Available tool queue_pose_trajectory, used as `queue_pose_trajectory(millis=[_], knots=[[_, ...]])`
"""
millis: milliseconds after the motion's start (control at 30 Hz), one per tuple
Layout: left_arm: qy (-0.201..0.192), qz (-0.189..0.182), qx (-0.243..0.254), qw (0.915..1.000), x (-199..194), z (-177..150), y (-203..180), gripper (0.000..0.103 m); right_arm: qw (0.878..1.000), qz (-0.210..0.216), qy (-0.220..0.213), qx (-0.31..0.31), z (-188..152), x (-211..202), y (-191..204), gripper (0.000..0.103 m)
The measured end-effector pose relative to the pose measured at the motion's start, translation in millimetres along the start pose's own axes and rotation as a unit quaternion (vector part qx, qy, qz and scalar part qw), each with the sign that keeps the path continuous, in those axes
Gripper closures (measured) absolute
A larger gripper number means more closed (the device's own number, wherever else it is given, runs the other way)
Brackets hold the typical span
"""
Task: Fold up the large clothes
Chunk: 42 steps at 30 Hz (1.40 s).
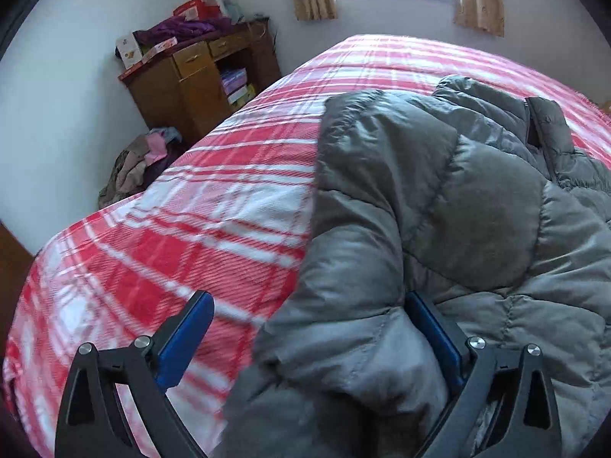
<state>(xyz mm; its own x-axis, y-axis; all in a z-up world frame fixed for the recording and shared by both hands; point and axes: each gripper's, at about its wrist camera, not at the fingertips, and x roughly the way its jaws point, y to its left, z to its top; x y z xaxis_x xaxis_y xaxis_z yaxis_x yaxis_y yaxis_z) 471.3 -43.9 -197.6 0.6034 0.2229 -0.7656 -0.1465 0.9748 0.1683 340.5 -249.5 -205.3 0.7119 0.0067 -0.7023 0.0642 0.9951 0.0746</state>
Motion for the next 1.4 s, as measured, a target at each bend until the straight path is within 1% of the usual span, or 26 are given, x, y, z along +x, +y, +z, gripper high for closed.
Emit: queue_pose_trajectory(millis=[33, 67, 100, 133, 167, 233, 267, 333, 400, 467, 500, 567, 600, 633, 667, 700, 767, 867, 967, 1200, 1400], knots=[[-0.002, -0.003, -0.005, 1.0000, -11.7, 3.4, 6.2, 0.003, 1.000, -0.003, 0.003, -0.006, 1.1, -1.3, 1.4, 0.048], [-0.013, -0.013, -0.013, 0.9997, -26.3, 7.6, 12.6, 0.003, 1.000, -0.011, 0.005, -0.017, 2.8, -6.8, 2.2, 0.051], [-0.026, -0.022, -0.020, 0.9992, -37.6, 12.1, 16.3, 0.003, 1.000, -0.015, -0.003, -0.013, 5.4, -17.2, 0.4, 0.051], [-0.042, -0.030, -0.029, 0.9983, -50.0, 18.6, 19.8, 0.003, 1.000, -0.016, -0.016, -0.006, 8.4, -26.9, -1.2, 0.051], [-0.051, -0.034, -0.041, 0.9973, -59.0, 26.4, 21.1, 0.003, 0.999, -0.026, -0.039, 0.000, 13.8, -41.2, -2.3, 0.051], [-0.050, -0.044, -0.062, 0.9958, -63.8, 39.4, 16.9, 0.003, 0.997, -0.040, -0.068, 0.004, 27.5, -58.1, 0.9, 0.051], [-0.048, -0.043, -0.067, 0.9956, -62.2, 45.4, 12.8, 0.003, 0.996, -0.043, -0.074, 0.007, 37.1, -62.4, 5.3, 0.051], [-0.037, -0.023, -0.068, 0.9968, -50.1, 54.4, -1.2, 0.003, 0.996, -0.045, -0.076, 0.016, 53.1, -59.3, 14.6, 0.051], [-0.024, -0.017, -0.064, 0.9975, -32.5, 57.3, -15.3, 0.003, 0.996, -0.048, -0.069, 0.016, 64.2, -44.4, 23.8, 0.051], [-0.016, 0.004, -0.057, 0.9983, -12.8, 56.2, -24.3, 0.003, 0.997, -0.042, -0.060, 0.020, 70.5, -24.1, 28.1, 0.051], [-0.005, 0.007, -0.051, 0.9986, 0.9, 54.0, -27.0, 0.003, 0.998, -0.034, -0.052, 0.024, 72.0, -13.2, 28.8, 0.051], [0.017, 0.016, -0.044, 0.9988, 23.4, 49.7, -28.3, 0.003, 0.998, -0.039, -0.034, 0.019, 70.4, 9.5, 31.0, 0.051], [0.023, 0.013, -0.047, 0.9986, 32.0, 46.2, -26.2, 0.003, 0.999, -0.041, -0.025, 0.018, 67.2, 20.3, 31.5, 0.050], [0.023, -0.002, -0.053, 0.9983, 37.1, 42.7, -23.1, 0.003, 0.999, -0.039, -0.013, 0.016, 62.5, 31.5, 30.8, 0.050], [0.023, -0.012, -0.058, 0.9980, 41.1, 39.5, -20.9, 0.002, 0.999, -0.040, -0.008, 0.013, 57.8, 38.6, 30.0, 0.049], [0.025, -0.018, -0.060, 0.9977, 44.8, 37.3, -19.6, 0.002, 0.999, -0.038, -0.013, 0.010, 53.8, 40.6, 30.3, 0.049], [0.031, -0.028, -0.070, 0.9967, 49.5, 36.0, -16.4, 0.001, 0.999, -0.037, -0.012, 0.009, 52.6, 41.7, 30.1, 0.048], [0.025, -0.017, -0.062, 0.9976, 47.9, 32.9, -20.4, 0.001, 0.999, -0.036, -0.005, 0.009, 52.4, 46.6, 29.3, 0.048], [0.025, -0.013, -0.061, 0.9978, 48.5, 32.8, -23.5, 0.001, 0.999, -0.035, -0.002, 0.011, 50.9, 47.9, 27.8, 0.047], [0.021, -0.001, -0.052, 0.9984, 48.5, 32.9, -27.9, 0.001, 0.998, -0.057, 0.000, -0.005, 49.8, 51.9, 35.3, 0.047], [0.018, 0.001, -0.051, 0.9985, 47.4, 32.4, -28.4, 0.001, 0.998, -0.060, 0.001, -0.009, 49.9, 53.4, 36.2, 0.046]])
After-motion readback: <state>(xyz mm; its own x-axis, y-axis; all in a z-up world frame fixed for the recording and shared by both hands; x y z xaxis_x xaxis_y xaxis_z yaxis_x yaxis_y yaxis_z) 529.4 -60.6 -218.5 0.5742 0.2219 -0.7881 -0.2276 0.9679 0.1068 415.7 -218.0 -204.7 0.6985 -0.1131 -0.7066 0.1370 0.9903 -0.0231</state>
